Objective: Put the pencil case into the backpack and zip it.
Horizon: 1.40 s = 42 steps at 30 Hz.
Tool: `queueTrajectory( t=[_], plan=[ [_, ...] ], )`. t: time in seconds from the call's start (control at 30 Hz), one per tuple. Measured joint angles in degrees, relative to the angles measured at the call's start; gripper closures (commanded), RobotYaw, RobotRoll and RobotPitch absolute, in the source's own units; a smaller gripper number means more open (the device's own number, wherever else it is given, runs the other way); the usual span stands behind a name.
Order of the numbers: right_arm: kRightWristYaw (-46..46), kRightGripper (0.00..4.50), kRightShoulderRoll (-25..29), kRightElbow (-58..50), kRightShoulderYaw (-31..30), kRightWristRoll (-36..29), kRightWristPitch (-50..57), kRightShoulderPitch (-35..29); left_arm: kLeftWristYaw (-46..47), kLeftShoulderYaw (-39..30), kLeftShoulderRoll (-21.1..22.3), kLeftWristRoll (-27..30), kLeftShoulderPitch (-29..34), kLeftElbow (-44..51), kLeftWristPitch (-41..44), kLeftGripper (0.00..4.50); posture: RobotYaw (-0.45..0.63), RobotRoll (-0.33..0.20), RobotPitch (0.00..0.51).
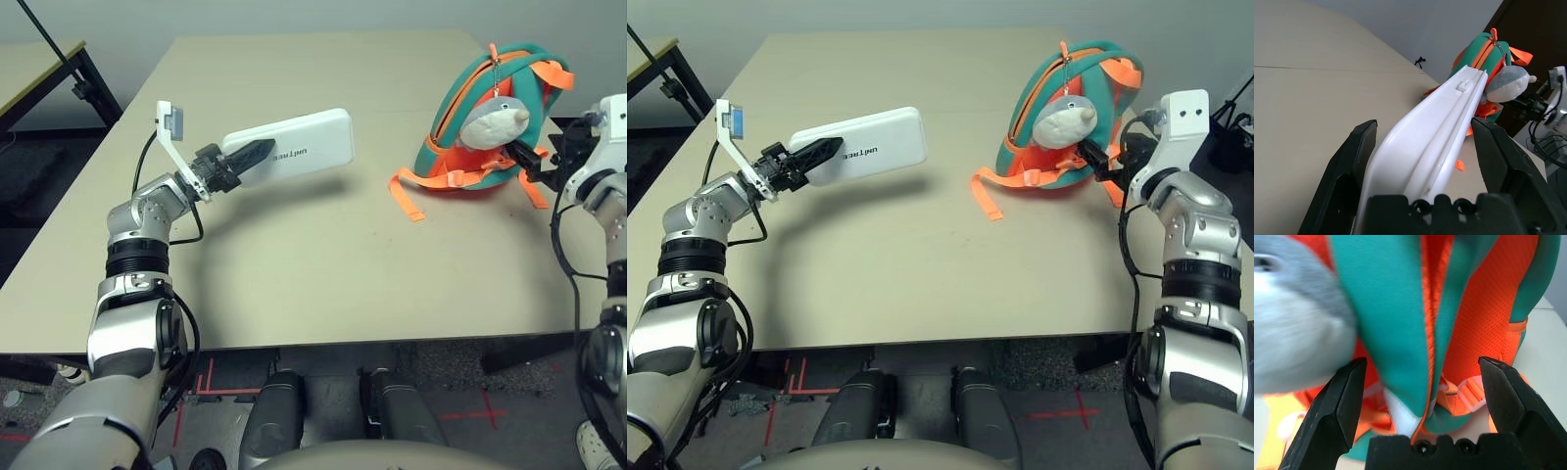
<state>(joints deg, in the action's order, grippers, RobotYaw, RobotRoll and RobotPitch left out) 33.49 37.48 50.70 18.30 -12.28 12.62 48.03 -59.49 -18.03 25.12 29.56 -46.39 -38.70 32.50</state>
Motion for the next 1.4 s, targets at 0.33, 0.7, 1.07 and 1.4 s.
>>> queueTrajectory(
  t=[0.33,0.7,1.07,1.4],
  plan=[
    [0.90,2.54,-0.35,11.87,0.43,-0.33,-4.86,4.61,0.88,-0.15,0.37,1.27,1.97,3.70,0.94,1.05,0.14,0.000,0.048],
    [5.04,4.36,-2.76,-3.04,0.91,-5.62,-1.67,1.09,3.06,-1.10,0.95,1.06,1.59,2.25,-0.38,1.05,0.10,0.000,0.056],
    [-0.35,4.36,-9.17,-37.99,1.95,-18.18,16.69,-4.83,3.93,-1.01,2.05,-0.69,-2.50,-7.42,-5.08,1.07,0.06,0.000,0.064],
    [-8.52,4.36,-15.73,-62.42,2.27,-29.16,27.99,-16.76,2.72,-0.64,3.30,-1.60,-3.42,-9.40,-6.97,1.07,0.05,0.000,0.091]
  ],
)
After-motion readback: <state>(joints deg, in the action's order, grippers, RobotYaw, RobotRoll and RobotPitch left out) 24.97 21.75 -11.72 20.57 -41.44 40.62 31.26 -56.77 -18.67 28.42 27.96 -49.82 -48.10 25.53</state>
